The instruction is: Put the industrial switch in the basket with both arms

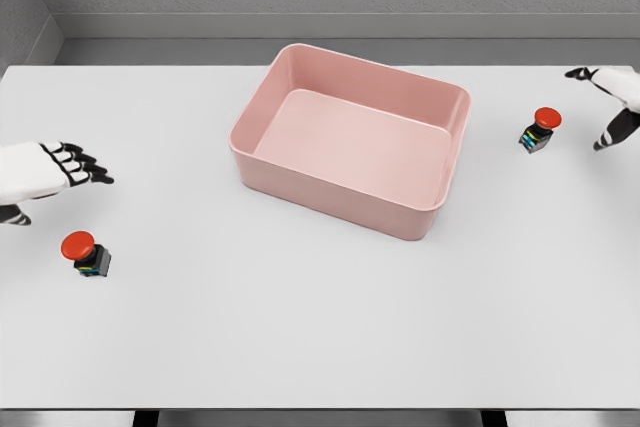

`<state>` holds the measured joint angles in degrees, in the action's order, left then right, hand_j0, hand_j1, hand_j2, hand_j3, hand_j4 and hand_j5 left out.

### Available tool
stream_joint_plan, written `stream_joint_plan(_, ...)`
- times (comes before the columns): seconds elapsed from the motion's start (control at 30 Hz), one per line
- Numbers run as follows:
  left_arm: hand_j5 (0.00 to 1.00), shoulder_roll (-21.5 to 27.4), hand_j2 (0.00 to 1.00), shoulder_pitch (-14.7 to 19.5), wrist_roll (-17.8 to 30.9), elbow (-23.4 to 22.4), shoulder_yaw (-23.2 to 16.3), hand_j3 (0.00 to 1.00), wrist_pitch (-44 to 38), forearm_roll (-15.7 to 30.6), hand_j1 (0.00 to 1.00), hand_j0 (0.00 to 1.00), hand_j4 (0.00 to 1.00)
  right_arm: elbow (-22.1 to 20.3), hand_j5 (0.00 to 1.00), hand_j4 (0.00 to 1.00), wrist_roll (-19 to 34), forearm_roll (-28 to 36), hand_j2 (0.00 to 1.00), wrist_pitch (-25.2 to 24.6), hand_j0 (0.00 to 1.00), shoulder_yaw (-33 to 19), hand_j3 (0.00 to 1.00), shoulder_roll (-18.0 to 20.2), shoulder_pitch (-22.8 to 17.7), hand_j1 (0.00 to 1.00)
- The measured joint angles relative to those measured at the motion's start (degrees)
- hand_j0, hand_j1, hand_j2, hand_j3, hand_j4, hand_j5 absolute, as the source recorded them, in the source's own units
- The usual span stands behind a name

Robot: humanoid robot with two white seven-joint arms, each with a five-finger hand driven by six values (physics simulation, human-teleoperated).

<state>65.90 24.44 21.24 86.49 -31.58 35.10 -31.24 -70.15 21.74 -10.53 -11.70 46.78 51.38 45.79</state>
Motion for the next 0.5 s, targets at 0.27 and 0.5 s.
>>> stream_joint_plan(0.27,1.00,0.69,1.00,-4.31,0.06,2.08,-0.12,1.00,0.00,-0.43,1.00,1.00,1.00,0.28,1.00,1.00,10.10,-1.27,1.00,0.24,1.00,3.69,1.00,-2.90,6.59,1.00)
stream_joint_plan(0.5,1.00,1.50,1.00,-4.58,0.05,4.51,-0.45,1.00,-0.01,-0.47,1.00,1.00,1.00,0.49,1.00,1.00,11.30,-1.62,1.00,0.19,1.00,6.52,1.00,-5.05,6.68,1.00)
